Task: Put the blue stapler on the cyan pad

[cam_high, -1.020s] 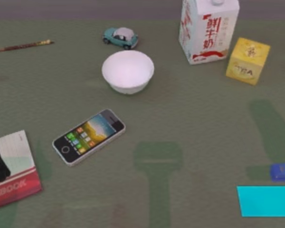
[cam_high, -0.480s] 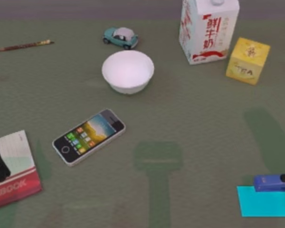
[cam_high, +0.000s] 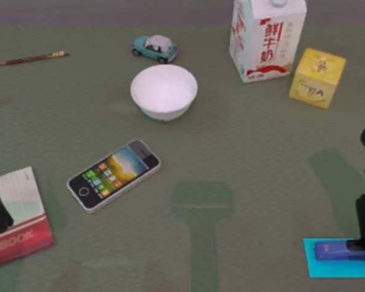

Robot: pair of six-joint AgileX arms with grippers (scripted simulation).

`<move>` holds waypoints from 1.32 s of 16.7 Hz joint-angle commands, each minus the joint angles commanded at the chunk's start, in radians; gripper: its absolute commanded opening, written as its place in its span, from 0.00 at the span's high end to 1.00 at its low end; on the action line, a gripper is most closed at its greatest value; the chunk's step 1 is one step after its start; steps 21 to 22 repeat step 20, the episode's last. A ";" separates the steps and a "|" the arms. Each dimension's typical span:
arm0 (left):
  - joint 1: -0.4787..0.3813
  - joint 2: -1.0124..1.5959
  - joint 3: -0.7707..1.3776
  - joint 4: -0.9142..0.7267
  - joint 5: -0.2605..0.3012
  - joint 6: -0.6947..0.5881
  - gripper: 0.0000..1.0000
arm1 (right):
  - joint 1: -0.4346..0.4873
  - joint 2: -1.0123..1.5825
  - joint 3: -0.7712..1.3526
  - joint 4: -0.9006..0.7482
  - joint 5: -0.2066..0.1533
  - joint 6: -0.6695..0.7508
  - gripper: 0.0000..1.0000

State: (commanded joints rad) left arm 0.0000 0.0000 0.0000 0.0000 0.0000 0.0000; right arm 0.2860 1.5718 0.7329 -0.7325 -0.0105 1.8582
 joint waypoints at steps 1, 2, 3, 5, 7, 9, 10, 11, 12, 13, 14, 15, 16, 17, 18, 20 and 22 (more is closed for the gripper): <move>0.000 0.000 0.000 0.000 0.000 0.000 0.00 | 0.000 0.000 0.000 0.000 0.000 0.000 1.00; 0.000 0.000 0.000 0.000 0.000 0.000 0.00 | 0.000 0.000 0.000 0.000 0.000 0.000 0.92; 0.000 0.000 0.000 0.000 0.000 0.000 0.00 | 0.000 0.000 0.000 0.000 0.000 0.000 0.85; 0.000 0.000 0.000 0.000 0.000 0.000 0.00 | 0.000 0.000 0.000 0.000 0.000 0.000 0.70; 0.000 0.000 0.000 0.000 0.000 0.000 0.00 | 0.000 0.000 0.000 0.000 0.000 0.000 0.55; 0.000 0.000 0.000 0.000 0.000 0.000 0.00 | 0.000 0.000 0.000 0.000 0.000 0.000 0.40; 0.000 0.000 0.000 0.000 0.000 0.000 0.00 | 0.000 0.000 0.000 0.000 0.000 0.000 0.32; 0.000 0.000 0.000 0.000 0.000 0.000 0.00 | 0.000 0.000 0.000 0.000 0.000 0.000 0.25; 0.000 0.000 0.000 0.000 0.000 0.000 0.00 | 0.000 0.000 0.000 0.000 0.000 0.000 0.17; 0.000 0.000 0.000 0.000 0.000 0.000 0.00 | 0.000 0.000 0.000 0.000 0.000 0.000 0.10; 0.000 0.000 0.000 0.000 0.000 0.000 0.00 | 0.000 0.000 0.000 0.000 0.000 0.000 0.02; 0.000 0.000 0.000 0.000 0.000 0.000 0.00 | 0.000 0.000 0.000 0.000 0.000 0.000 0.00; 0.000 0.000 0.000 0.000 0.000 0.000 0.00 | 0.000 0.000 0.000 0.000 0.000 0.000 0.00; 0.000 0.000 0.000 0.000 0.000 0.000 0.00 | 0.000 0.000 0.000 0.000 0.000 0.000 0.00; 0.000 0.000 0.000 0.000 0.000 0.000 0.00 | 0.000 0.000 0.000 0.000 0.000 0.000 0.00; 0.000 0.000 0.000 0.000 0.000 0.000 0.00 | 0.000 0.000 0.000 0.000 0.000 0.000 0.00; 0.000 0.000 0.000 0.000 0.000 0.000 0.00 | 0.000 0.000 0.000 0.000 0.000 0.000 0.00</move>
